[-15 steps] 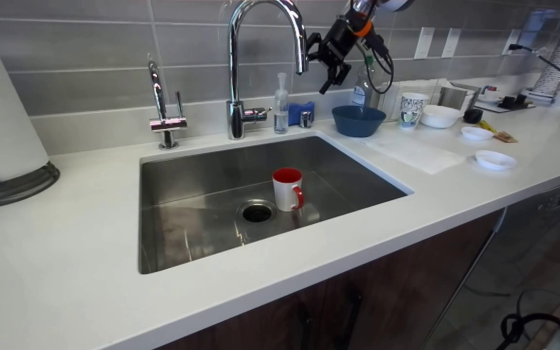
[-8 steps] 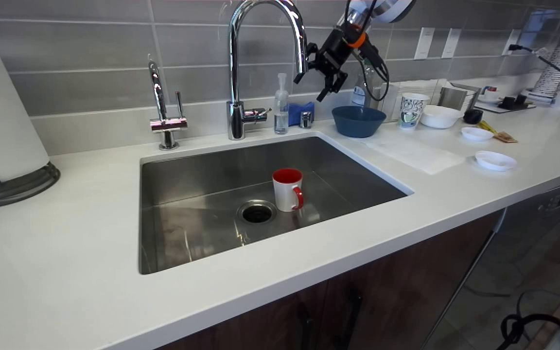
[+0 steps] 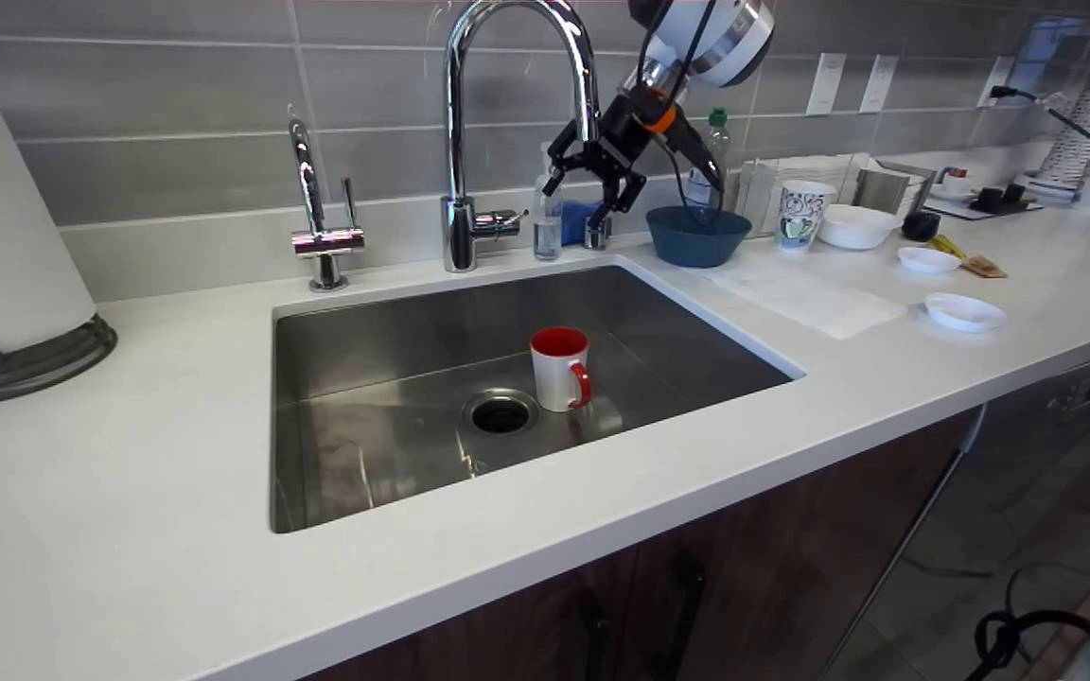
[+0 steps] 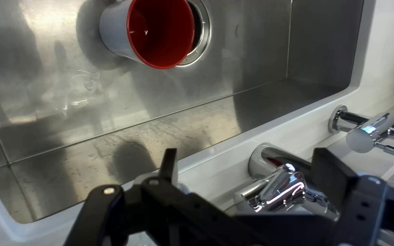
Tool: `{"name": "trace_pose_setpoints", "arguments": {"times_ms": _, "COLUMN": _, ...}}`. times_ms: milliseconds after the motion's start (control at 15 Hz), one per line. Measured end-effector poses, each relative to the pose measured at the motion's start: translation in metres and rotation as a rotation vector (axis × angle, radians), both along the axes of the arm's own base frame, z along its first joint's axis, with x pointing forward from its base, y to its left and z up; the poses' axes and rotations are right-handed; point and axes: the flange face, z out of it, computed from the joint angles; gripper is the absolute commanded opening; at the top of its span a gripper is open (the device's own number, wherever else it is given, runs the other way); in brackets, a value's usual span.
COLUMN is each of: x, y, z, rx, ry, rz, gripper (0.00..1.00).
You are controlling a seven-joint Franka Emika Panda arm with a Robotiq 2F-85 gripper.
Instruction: Turn on the tap
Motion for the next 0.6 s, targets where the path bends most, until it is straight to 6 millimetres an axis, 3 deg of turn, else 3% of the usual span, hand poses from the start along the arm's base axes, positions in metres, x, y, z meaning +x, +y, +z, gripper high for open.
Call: {"name": "trace_pose_setpoints", "arguments": {"times_ms": 600, "x": 0.019, "y": 0.012, "z": -0.014, "rx": 0.011, "ry": -0.049, "rz": -0.022, "gripper": 1.00}}
